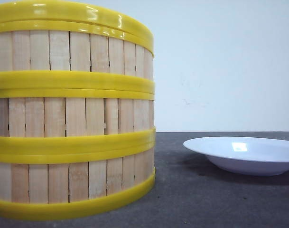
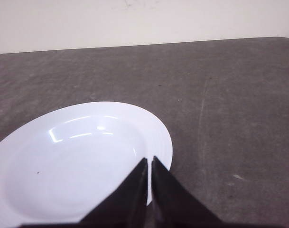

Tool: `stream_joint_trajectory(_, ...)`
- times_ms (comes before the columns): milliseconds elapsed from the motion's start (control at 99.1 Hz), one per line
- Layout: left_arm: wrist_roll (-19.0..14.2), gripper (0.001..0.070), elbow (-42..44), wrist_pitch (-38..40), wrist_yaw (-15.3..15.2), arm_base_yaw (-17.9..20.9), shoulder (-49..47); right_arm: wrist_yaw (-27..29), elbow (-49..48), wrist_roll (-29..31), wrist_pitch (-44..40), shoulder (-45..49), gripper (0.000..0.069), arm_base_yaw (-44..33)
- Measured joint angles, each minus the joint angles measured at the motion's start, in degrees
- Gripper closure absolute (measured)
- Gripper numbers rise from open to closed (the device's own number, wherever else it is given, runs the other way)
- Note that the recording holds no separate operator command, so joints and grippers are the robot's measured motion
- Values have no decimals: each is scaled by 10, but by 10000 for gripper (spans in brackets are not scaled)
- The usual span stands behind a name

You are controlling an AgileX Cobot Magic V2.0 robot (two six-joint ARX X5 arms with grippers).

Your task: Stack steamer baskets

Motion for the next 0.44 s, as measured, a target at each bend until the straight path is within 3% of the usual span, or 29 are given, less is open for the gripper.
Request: stream_joint_trajectory(444, 0, 696, 0, 0, 0, 0, 0, 1, 0, 3, 0, 0, 683, 0)
